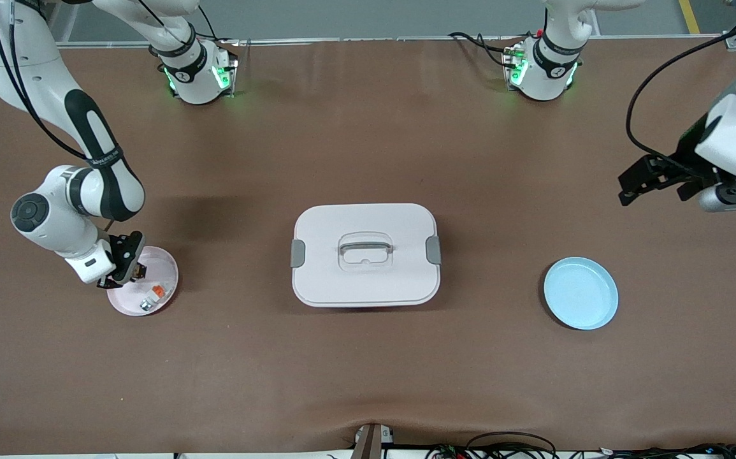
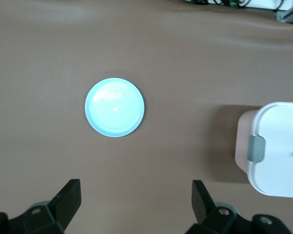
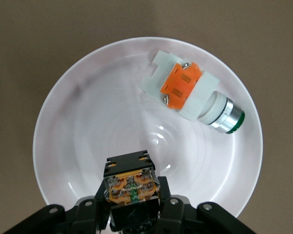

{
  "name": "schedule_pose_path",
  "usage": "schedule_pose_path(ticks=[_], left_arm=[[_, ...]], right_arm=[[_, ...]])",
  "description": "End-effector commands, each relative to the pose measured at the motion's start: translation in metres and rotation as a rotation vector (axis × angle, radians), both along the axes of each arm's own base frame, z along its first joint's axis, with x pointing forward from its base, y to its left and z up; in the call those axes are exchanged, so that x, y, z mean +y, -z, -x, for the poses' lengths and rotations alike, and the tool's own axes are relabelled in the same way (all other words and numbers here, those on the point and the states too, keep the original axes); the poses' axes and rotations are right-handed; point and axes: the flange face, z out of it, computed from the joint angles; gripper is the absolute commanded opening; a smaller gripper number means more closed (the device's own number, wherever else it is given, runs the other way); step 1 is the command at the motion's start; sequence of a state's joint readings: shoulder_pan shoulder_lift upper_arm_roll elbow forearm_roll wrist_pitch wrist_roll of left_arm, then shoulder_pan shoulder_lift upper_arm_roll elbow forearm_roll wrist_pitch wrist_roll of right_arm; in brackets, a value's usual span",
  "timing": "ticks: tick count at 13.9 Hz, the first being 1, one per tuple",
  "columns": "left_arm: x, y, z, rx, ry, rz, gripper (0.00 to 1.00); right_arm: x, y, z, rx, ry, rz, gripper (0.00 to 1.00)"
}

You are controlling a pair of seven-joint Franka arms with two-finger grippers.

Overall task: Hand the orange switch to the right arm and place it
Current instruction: 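Open the right gripper to release the block on the plate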

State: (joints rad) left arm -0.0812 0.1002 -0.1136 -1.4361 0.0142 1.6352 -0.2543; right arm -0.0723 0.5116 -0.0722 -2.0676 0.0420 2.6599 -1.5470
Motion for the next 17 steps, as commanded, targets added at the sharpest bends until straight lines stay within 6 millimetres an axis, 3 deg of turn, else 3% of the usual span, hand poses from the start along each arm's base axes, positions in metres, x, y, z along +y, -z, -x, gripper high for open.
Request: schedule_pose_path(ticks=[1,4,6,7,8,13,17], left_arm=[[-0.005,-0.002,0.004,0.009,0.010,-0.002,1.00],[-0.004,-0.009,0.015,0.042,-0.016,-0.009,1.00],[0.002,-0.025,0.027,0.032,-0.038,-0.010,1.00],[0.005,-0.028,0.031,0.043,-0.041,-0.013,1.00],[0.004,-0.030,0.032,0.042,-0.041,-0.012,1.00],[-0.020,-0.027,0.035,0.046,0.002,-0.014,1.00],[-0.007,-0.025,0.029,0.039,-0.018,0.005,1.00]], right_arm=[[0.002,0.010,0.001,-0.007,0.028,-0.028,0.00],[0.006,0.012,0.002,-0.003,0.029,-0.035,0.00],[0.005,0.012,0.001,-0.005,0.034,-0.037,0.00],[0.004,0.012,0.000,-0.005,0.050,-0.038,0.33],[0.002,0.012,-0.001,-0.007,0.056,-0.039,0.99],[0.005,-0.001,-0.009,0.024,0.067,-0.053,1.00],[0.008,-0.043,-0.017,0.142,0.163,-0.087,1.00]])
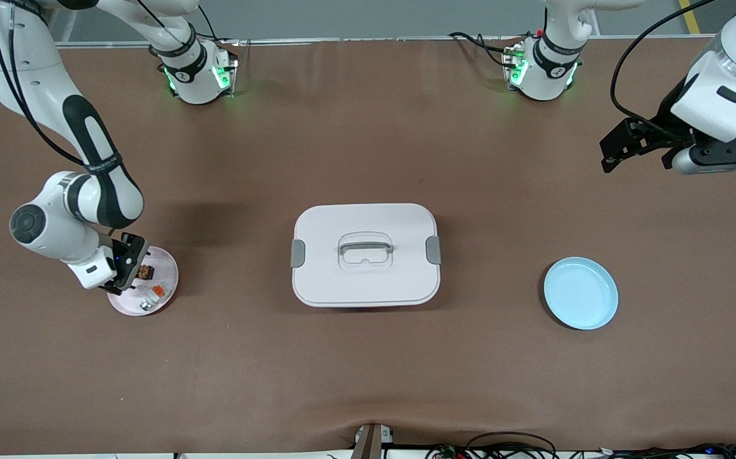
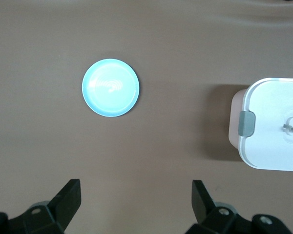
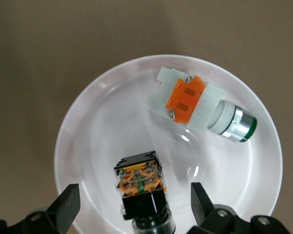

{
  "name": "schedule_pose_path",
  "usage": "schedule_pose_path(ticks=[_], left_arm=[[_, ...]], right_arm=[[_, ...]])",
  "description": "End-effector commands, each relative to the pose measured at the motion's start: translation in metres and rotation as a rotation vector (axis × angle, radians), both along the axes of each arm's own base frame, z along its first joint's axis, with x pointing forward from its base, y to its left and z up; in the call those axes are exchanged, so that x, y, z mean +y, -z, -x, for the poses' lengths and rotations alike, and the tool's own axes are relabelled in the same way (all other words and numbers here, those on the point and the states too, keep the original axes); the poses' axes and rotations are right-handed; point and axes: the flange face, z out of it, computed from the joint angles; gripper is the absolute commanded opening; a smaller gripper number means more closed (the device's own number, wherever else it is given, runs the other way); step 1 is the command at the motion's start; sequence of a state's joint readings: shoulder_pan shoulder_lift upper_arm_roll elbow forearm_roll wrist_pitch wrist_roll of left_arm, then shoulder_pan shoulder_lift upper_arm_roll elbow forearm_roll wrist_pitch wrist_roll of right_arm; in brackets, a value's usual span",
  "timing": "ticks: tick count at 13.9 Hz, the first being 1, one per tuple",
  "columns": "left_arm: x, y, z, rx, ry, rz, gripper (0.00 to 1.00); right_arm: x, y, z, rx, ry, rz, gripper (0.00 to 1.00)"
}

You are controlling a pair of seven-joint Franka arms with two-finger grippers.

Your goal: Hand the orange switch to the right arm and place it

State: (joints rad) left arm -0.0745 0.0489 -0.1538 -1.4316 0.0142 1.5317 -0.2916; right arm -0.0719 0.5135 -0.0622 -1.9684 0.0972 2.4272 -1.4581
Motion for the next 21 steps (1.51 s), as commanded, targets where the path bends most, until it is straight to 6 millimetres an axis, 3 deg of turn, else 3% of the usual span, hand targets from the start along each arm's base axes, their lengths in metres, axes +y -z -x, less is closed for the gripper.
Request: schedule_pose_path(ticks=[1,3,8,13,15,17,18,21], left_arm=[[0.006,-0.005,-0.001,-0.013,-0.014,0.017,1.00],[0.006,-0.015,-0.006,-0.071,-0.018,0.029,1.00],[0.020,-0.014,-0.010,-0.072,-0.041,0.027,1.00],[0.036,-0.016,-0.011,-0.074,-0.063,0.026,1.00],[0.064,-0.019,-0.013,-0.081,-0.118,0.025,1.00],[0.061,-0.029,-0.005,-0.091,-0.111,0.015,1.00],[0.060,-0.045,0.011,-0.104,-0.111,0.011,1.00],[0.063,-0.037,0.014,-0.048,-0.101,0.019,1.00]], right_arm=[[0.002,-0.038,-0.005,0.020,0.061,-0.020,1.00],[0.003,-0.055,-0.007,0.060,0.132,-0.025,1.00],[0.024,-0.126,-0.001,0.128,0.404,-0.013,1.00],[0.018,-0.196,-0.021,0.160,0.695,0.011,1.00],[0.014,-0.218,-0.024,0.137,0.871,0.018,1.00],[0.013,-0.240,-0.025,0.100,0.938,0.017,1.00],[0.013,-0.250,-0.023,0.091,0.985,0.015,1.00],[0.027,-0.289,-0.016,0.111,1.168,0.039,1.00]])
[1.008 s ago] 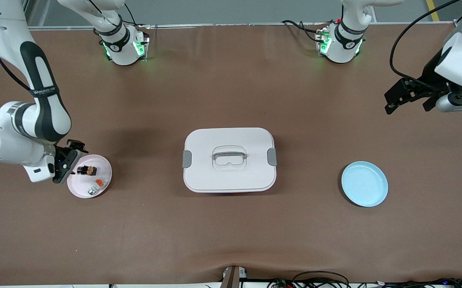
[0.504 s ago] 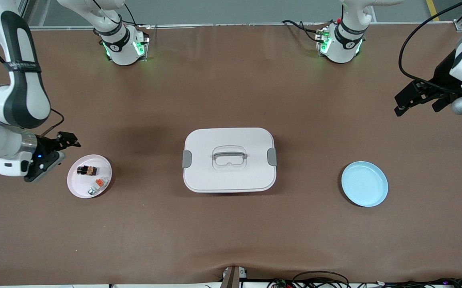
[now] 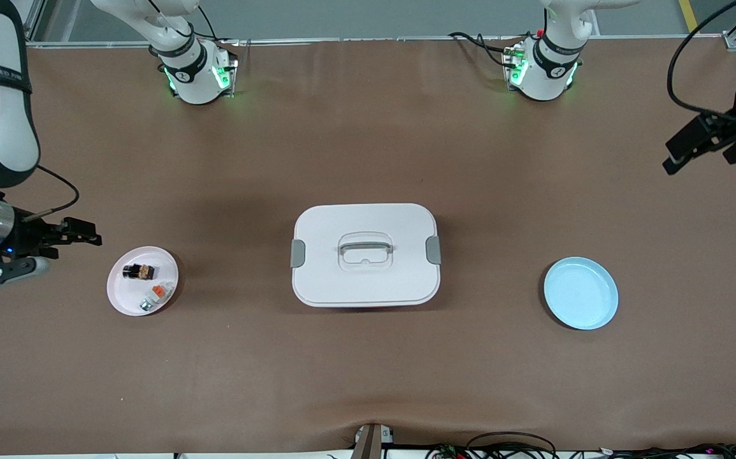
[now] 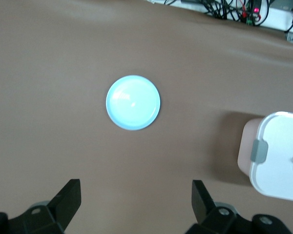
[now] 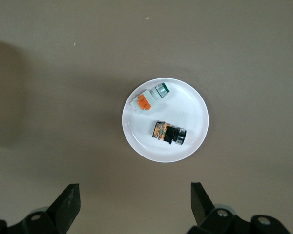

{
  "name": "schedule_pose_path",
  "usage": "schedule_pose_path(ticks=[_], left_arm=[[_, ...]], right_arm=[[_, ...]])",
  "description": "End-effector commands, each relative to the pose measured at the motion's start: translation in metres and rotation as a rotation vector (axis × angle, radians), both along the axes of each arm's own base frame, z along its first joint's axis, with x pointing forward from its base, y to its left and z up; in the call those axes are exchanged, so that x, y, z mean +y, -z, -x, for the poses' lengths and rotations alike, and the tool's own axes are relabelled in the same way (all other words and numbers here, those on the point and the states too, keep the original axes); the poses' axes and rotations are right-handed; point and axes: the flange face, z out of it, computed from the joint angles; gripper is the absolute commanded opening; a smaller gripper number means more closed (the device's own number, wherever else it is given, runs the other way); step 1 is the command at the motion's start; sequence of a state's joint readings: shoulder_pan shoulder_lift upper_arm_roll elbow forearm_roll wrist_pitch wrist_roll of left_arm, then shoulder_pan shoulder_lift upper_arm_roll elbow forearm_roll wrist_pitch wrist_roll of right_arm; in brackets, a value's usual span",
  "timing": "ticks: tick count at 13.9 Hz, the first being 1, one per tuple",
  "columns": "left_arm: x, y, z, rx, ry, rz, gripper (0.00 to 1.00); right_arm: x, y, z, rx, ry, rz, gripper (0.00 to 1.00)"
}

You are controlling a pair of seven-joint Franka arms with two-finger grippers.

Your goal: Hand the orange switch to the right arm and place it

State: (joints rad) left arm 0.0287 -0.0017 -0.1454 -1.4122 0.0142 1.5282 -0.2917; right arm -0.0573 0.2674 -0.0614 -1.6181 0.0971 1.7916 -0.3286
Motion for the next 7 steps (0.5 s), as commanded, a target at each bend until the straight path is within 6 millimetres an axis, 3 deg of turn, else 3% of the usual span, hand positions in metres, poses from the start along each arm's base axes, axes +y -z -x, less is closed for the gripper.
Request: schedule_pose_path(ticks=[1,4,7], left_arm=[[0.001,0.006,-0.001,0.022,0.013,0.021,1.00],[0.003,0.035,-0.007,0.079,0.008,0.019,1.00],[0.013,0.032,-0.005,0.074,-0.009,0.019,1.00]], right_arm=[[0.012,-0.040,0.008,0.016,0.101,0.022,1.00],[0.006,-0.076,0.013,0.048,0.070,0.078,1.00],[-0.016,-0.102,0.021,0.058,0.103,0.086,1.00]])
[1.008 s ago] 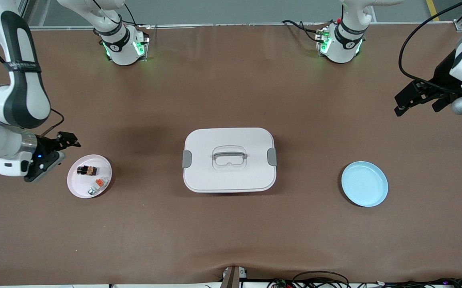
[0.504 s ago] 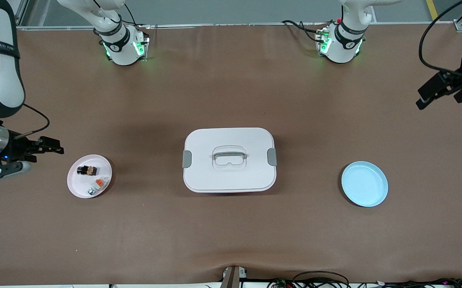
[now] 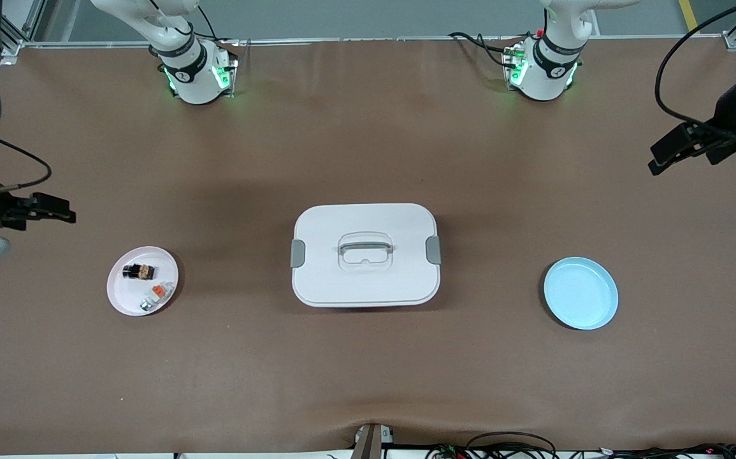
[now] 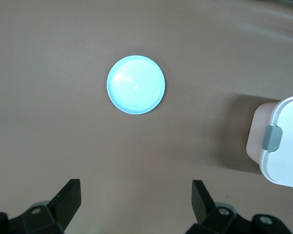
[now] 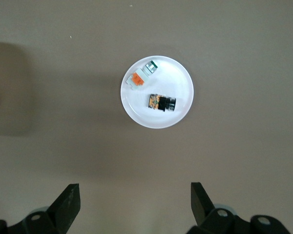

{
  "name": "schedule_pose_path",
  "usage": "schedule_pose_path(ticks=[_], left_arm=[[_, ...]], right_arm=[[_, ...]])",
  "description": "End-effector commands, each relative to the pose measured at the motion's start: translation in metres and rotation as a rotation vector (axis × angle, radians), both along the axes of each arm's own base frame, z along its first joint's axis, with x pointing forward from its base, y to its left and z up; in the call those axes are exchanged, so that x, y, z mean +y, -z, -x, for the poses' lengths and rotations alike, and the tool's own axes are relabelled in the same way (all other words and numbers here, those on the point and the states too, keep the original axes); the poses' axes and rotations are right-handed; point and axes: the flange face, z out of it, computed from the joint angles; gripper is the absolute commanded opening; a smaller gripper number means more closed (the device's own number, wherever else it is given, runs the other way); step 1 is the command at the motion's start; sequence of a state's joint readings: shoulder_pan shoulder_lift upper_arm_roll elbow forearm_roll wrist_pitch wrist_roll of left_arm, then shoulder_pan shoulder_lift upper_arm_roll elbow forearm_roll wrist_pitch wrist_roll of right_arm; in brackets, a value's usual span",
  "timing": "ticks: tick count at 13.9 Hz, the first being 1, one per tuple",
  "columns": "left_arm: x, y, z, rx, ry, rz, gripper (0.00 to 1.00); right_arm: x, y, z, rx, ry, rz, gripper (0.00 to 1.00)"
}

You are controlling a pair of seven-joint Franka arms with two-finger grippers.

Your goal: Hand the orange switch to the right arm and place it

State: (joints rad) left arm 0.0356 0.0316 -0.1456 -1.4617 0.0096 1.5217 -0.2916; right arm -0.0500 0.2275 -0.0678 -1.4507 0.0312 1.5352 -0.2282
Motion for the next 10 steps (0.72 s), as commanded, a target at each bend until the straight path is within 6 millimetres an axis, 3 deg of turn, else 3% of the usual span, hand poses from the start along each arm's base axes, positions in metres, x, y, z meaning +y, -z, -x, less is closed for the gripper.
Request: schedule_pose_path(ticks=[1,4,10], left_arm=[[0.016,-0.013,0.009,-0.017,-0.014,0.018,1.00],[0.017,-0.012,0.015,-0.011,0.033,-0.001,1.00],[0.019,-0.017,0.035,0.004,0.144,-0.033,1.00]], right_arm=[[-0.019,-0.034,0.006,-0.018,0.038,0.033,1.00],[-0.037,-0.061,0.014,-0.057,0.066,0.035,1.00],[-0.032,-0.068,0.018,-0.048,0.064,0.023,1.00]])
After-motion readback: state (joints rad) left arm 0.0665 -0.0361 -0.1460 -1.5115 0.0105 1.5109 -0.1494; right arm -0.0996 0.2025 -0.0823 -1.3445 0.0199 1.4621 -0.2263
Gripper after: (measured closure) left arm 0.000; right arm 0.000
